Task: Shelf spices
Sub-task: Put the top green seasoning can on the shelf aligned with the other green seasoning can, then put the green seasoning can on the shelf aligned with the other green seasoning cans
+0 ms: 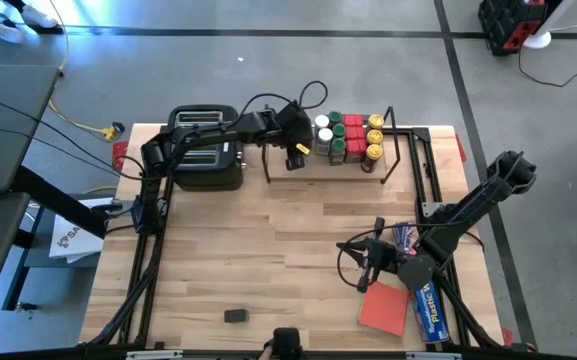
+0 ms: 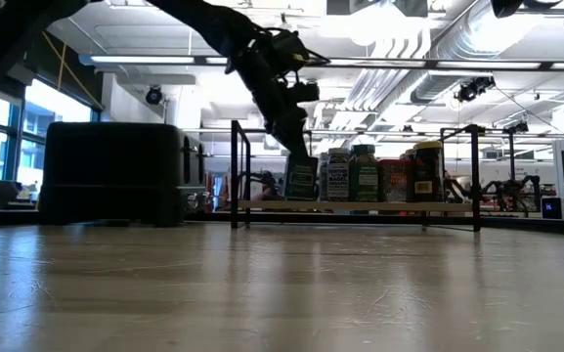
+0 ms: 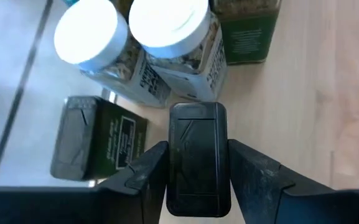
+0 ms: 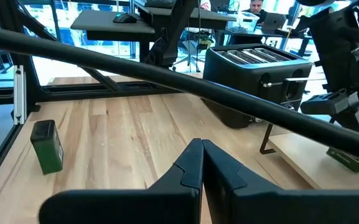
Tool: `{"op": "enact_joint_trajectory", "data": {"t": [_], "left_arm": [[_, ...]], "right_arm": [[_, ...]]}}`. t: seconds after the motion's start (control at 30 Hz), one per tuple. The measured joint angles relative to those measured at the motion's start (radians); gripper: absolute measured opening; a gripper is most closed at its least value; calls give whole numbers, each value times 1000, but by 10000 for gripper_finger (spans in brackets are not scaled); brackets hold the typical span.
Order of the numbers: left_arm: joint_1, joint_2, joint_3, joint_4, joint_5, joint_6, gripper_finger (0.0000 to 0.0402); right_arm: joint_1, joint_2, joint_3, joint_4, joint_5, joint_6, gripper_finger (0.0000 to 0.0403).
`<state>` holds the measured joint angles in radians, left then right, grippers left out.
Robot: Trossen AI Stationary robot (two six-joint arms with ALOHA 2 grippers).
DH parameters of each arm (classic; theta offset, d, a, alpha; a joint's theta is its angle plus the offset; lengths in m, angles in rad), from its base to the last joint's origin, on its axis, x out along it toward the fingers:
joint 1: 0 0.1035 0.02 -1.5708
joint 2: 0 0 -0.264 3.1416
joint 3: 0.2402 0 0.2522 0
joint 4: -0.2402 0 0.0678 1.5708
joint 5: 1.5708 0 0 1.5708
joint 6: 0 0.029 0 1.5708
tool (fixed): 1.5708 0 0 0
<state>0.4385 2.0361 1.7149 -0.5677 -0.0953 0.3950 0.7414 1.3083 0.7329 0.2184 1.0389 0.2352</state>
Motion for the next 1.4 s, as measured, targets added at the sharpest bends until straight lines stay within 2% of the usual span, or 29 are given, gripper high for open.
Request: {"op": "enact_joint_trajectory", "data": {"t": [0.27, 0.67, 0.77, 1.1, 1.27, 1.4], "left_arm": [[5, 11, 1, 96, -20, 46, 164], [17, 56, 3, 112, -75, 55, 195], [10, 57, 3, 109, -120, 54, 195], [-14, 58, 0, 121, -164, 9, 185], [-49, 13, -3, 96, -161, 8, 184], [-92, -86, -1, 18, -157, 3, 184]], "right_arm": [[0, 0, 0, 1, -22, 1, 0], [0, 0, 0, -3, -47, 14, 0], [0, 0, 0, -13, -47, 21, 0], [0, 0, 0, -12, -47, 28, 0], [0, 0, 0, -13, -47, 29, 0], [1, 0, 0, -13, -47, 31, 0]]}}
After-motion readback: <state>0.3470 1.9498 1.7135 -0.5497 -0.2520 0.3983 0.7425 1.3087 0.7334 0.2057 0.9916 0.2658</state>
